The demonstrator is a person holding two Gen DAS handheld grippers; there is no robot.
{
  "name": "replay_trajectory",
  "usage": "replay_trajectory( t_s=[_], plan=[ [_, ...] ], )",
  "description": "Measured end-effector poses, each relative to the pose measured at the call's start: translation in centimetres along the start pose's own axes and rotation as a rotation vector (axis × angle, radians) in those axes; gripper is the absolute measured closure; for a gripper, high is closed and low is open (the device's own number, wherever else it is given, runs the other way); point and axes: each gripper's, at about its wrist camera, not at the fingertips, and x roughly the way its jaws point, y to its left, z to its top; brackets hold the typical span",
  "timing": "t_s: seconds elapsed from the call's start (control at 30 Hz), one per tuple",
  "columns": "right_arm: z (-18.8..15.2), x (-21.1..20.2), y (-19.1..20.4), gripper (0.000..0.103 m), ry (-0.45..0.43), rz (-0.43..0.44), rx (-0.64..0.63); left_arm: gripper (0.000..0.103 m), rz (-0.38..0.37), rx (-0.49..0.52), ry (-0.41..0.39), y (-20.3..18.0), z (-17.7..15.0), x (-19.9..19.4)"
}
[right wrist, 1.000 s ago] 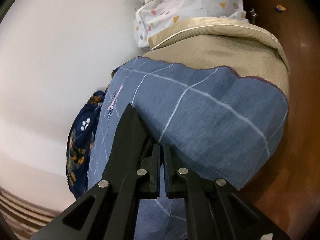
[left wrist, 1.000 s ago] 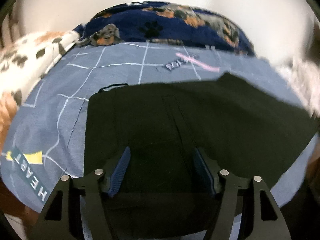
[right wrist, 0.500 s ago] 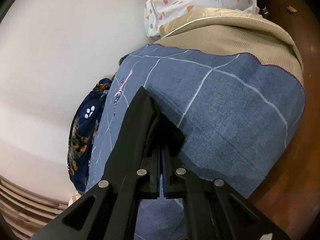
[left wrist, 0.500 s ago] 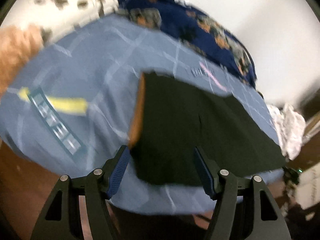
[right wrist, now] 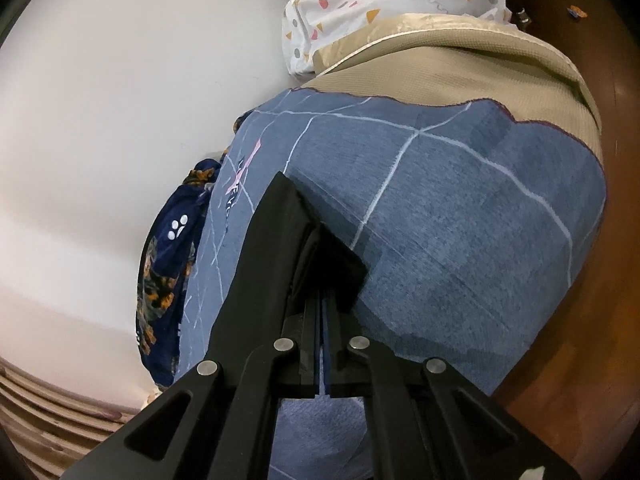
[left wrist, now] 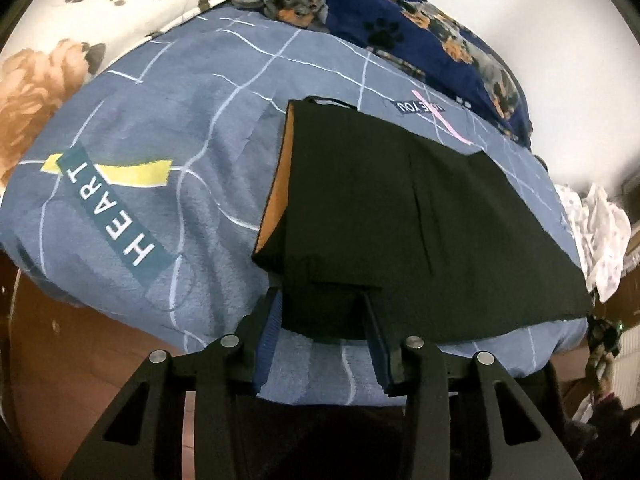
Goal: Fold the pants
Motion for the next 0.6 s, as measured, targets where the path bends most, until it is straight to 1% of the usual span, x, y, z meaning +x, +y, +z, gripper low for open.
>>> replay_trajectory(
  t_s=[0.07,0.1,0.13,0.2,0.3,0.33,0.37,0.4,0.47,0.53,0.6],
  plan=[
    [-0.1,0.0,-0.1,0.101,-0.001,0.002,0.004,0.054,-0.056,-0.079,0.057,0.9,-0.3,0.4],
    [-0.1,0.0,0.0,0.101,-0.001,0.001,0.005,0.054,-0.097,-0.135,0.082,1.6,-0.6,0.4],
    [-0.1,0.0,0.0,0.101,-0.001,-0.001,0.003,0.054,-0.138,-0.166,0.092,2.1,-0.7,0.4],
    [-0.2,0.0,0.1,0.101,-0.002,-0.005,-0.004,0.054,-0.179,-0.175,0.074,2.1,-0.8,0.4],
    [-0.1,0.1,0.1,0.101,-0.005,-0.003,0.003,0.054,-0.185,-0.149,0.049,1.5,-0.6,0.4],
    [-0.1,0.1,0.1,0.101,-0.005,-0.003,0.004,0.054,-0.176,-0.132,0.045,1.2,-0.5,0.5],
    [-0.1,0.2,0.2,0.101,-0.005,-0.006,0.004,0.058,-0.156,-0.115,0.044,1.0,-0.5,0.8],
    [-0.1,0.2,0.3,0.101,-0.004,-0.009,0.002,0.078,-0.142,-0.102,0.041,0.7,-0.4,0.9],
    [-0.1,0.2,0.2,0.101,-0.001,-0.013,0.000,0.080,-0.125,-0.078,0.013,0.0,-0.4,0.6],
    [0.0,0.2,0.2,0.101,-0.001,-0.017,-0.001,0.081,-0.086,-0.051,-0.017,-0.7,-0.3,0.2],
    [0.0,0.2,0.2,0.101,-0.002,-0.016,0.003,0.083,-0.072,-0.054,-0.032,-1.0,-0.3,-0.1]
  ],
)
